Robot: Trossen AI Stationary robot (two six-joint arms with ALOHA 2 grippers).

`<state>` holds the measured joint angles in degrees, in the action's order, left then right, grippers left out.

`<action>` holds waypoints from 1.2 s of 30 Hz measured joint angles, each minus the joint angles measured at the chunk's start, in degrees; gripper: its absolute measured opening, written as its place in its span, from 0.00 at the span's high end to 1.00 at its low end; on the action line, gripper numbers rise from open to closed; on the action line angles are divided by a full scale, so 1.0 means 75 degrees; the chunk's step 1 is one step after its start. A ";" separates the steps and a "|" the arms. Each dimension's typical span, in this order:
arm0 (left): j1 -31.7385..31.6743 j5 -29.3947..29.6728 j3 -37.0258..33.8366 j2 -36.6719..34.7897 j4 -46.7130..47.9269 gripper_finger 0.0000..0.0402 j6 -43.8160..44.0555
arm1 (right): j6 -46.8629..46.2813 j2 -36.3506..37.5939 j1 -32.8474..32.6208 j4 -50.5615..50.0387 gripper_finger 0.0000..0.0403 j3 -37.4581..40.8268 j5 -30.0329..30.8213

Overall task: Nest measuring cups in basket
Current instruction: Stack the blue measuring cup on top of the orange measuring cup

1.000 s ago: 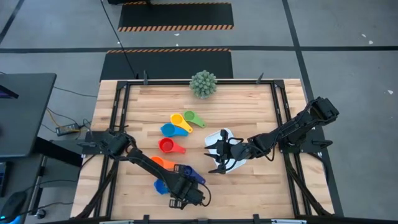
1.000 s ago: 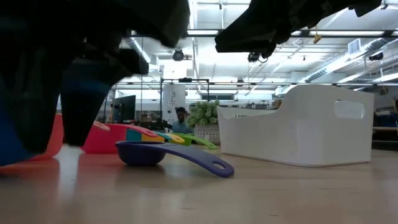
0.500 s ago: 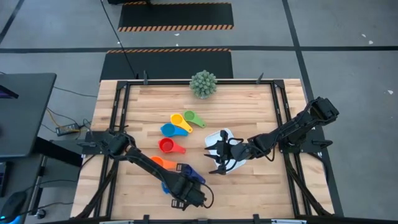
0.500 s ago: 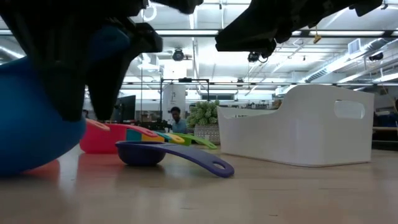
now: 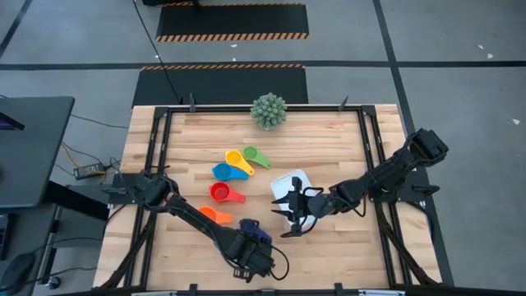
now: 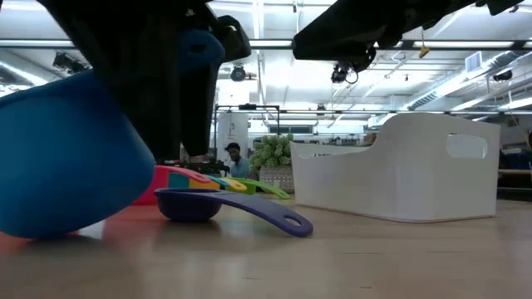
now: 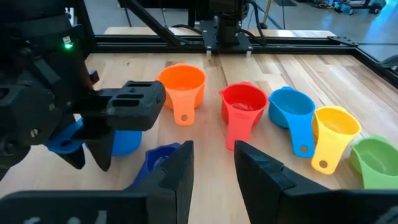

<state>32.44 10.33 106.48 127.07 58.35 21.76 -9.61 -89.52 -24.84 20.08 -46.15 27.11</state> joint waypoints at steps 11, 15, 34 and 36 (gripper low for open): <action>-0.0075 -0.0101 -0.0012 0.0316 -0.0379 0.45 -0.0203 | -0.0125 0.0000 -0.0076 0.0095 0.69 0.0000 0.0053; -0.0072 -0.0137 -0.0012 0.0311 -0.0265 0.43 -0.0218 | -0.0127 0.0000 -0.0076 0.0122 0.69 -0.0003 0.0055; 0.0814 0.0917 0.0005 -0.0816 0.1343 0.43 0.0833 | -0.0174 0.0000 -0.0088 0.0282 0.69 -0.0003 0.0058; 0.0898 0.0830 -0.0002 -0.0785 0.1626 0.41 0.0971 | -0.0183 0.0000 -0.0088 0.0286 0.69 -0.0003 0.0058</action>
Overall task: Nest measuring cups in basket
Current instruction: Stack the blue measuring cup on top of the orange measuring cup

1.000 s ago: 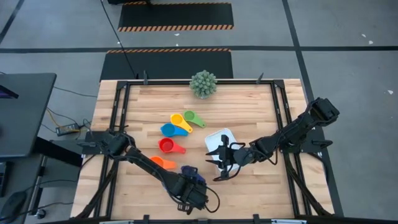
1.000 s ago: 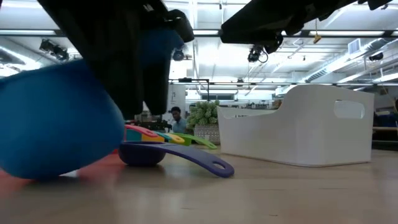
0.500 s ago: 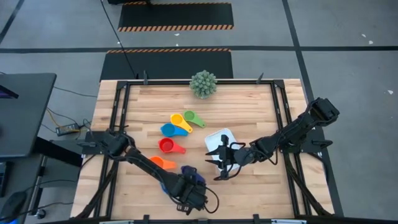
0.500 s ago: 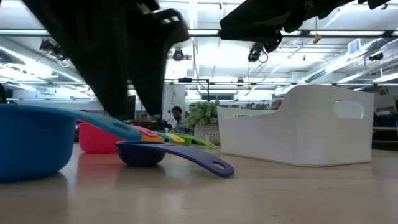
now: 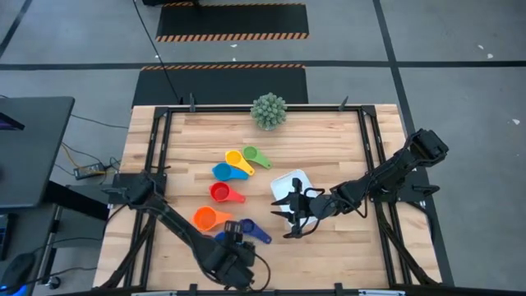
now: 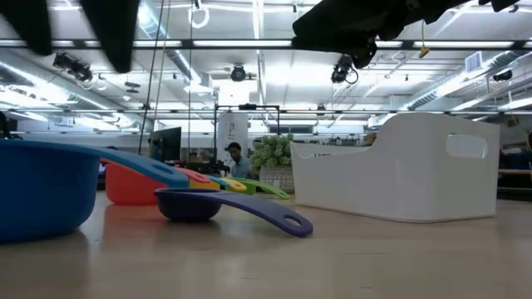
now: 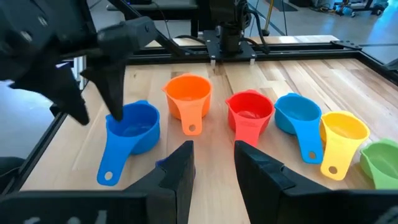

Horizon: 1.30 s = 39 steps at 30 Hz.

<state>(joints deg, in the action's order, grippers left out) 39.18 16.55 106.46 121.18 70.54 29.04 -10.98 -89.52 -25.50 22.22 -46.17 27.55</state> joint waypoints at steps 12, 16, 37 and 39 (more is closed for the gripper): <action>-0.0037 -0.0435 -0.0004 0.0231 0.0251 0.03 0.0559 | 0.0009 0.0000 -0.0006 0.0180 0.69 0.0000 -0.0009; -0.0159 -0.0602 -0.0004 0.0231 0.0304 0.02 0.0480 | 0.0039 0.0000 -0.0066 0.0215 0.69 0.0000 -0.0019; 0.0336 -0.0430 -0.1832 -0.0790 -0.0675 0.02 0.0459 | -0.0065 0.0000 -0.0265 0.0374 0.69 0.0000 0.0006; 0.0349 -0.0362 -0.2010 -0.0974 -0.0575 0.02 0.0442 | -0.0104 0.0000 -0.0265 0.0384 0.69 0.0000 0.0008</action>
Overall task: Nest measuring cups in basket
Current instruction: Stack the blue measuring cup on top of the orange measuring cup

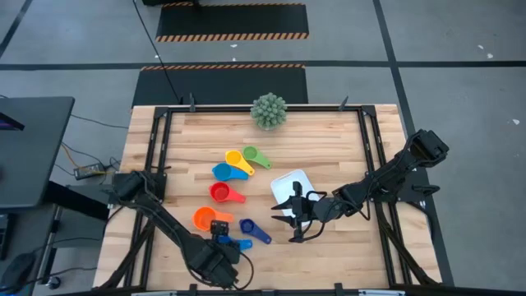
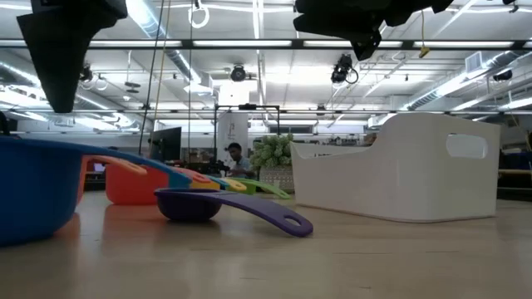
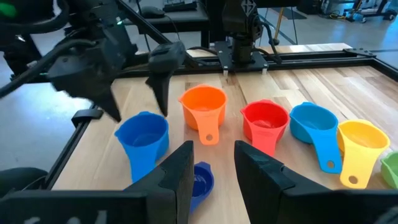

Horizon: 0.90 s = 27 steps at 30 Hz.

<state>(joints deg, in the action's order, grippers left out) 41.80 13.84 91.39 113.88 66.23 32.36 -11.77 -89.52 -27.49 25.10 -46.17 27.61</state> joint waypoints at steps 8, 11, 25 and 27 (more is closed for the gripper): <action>-0.0058 -0.0108 -0.0396 -0.0588 -0.0978 0.02 0.0784 | -0.0041 0.0000 0.0000 0.0053 0.69 0.0000 0.0003; -0.0040 -0.0345 -0.0474 -0.0557 -0.1595 0.02 0.1477 | -0.0036 0.0000 0.0000 0.0086 0.69 0.0000 0.0004; -0.0131 -0.0072 -0.1144 -0.0535 -0.1679 0.02 0.2370 | -0.0009 0.0000 0.0003 0.0143 0.69 0.0000 0.0007; -0.0200 -0.0132 -0.1144 -0.0538 -0.1652 0.02 0.2329 | 0.0029 0.0000 0.0003 0.0173 0.69 0.0000 0.0007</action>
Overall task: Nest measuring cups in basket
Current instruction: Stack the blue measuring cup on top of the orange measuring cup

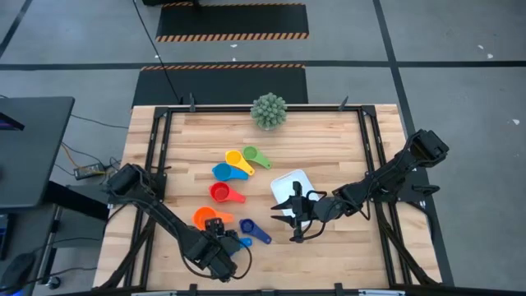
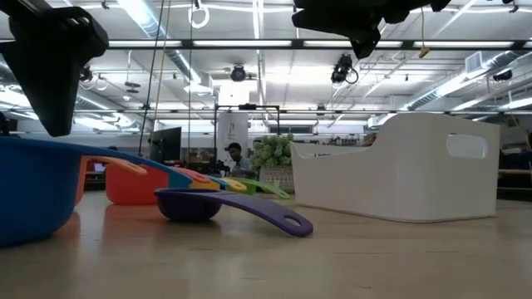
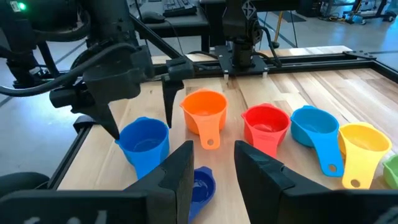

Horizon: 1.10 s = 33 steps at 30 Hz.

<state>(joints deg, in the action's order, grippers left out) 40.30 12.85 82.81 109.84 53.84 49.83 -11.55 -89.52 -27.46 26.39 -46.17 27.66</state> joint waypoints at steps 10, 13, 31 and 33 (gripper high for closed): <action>-0.0447 -0.0192 0.0000 -0.0003 0.0461 0.03 -0.1258 | 0.0137 0.0000 0.0000 0.0204 0.69 0.0000 -0.0001; -0.0600 -0.0338 0.0000 -0.0003 0.0345 0.03 -0.1576 | 0.0137 0.0000 0.0000 0.0201 0.69 0.0000 -0.0003; -0.0703 -0.0711 -0.0481 -0.0015 -0.0198 0.43 -0.1738 | 0.0163 0.0000 0.0023 0.0195 0.69 0.0000 -0.0003; -0.0708 -0.0703 -0.0481 -0.0015 -0.0209 0.49 -0.1740 | 0.0163 0.0000 0.0023 0.0195 0.69 0.0000 -0.0006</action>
<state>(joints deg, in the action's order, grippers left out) 34.98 7.57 79.20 109.73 52.27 36.77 -10.33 -89.52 -27.29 27.86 -46.17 27.62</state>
